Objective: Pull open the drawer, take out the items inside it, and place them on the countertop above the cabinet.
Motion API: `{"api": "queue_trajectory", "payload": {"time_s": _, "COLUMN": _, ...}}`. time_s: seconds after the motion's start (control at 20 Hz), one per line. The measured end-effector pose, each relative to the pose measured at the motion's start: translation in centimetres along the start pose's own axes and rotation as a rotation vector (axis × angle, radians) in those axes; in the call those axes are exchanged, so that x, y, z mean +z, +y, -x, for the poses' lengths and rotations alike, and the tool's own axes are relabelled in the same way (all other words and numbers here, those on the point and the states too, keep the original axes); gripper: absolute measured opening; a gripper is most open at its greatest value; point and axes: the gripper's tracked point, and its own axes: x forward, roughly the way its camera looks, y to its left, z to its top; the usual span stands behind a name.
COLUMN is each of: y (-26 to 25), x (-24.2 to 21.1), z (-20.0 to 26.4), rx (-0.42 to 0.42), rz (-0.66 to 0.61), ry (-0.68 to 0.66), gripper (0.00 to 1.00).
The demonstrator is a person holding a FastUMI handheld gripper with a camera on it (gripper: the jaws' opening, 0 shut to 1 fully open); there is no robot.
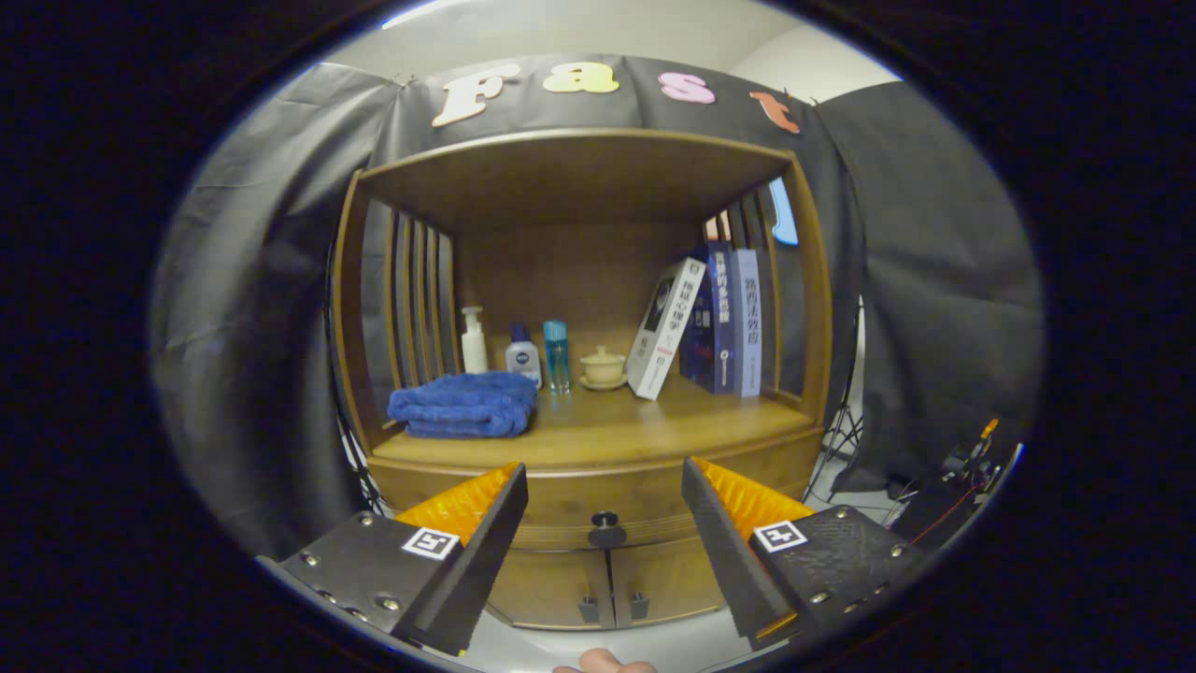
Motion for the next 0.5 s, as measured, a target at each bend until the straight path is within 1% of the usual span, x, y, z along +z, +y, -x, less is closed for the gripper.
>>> {"api": "queue_trajectory", "payload": {"time_s": 0.2, "y": -1.0, "x": -5.6, "z": -4.0, "rx": -0.007, "rz": -0.025, "ry": 0.091, "gripper": 0.99}}
{"api": "queue_trajectory", "payload": {"time_s": 0.4, "y": -1.0, "x": -10.3, "z": -7.0, "rx": 0.015, "rz": -0.058, "ry": 0.185, "gripper": 0.99}}
{"api": "queue_trajectory", "payload": {"time_s": 0.5, "y": -0.7, "x": -11.0, "z": -8.9, "rx": 0.021, "rz": -0.058, "ry": 0.184, "gripper": 0.88}}
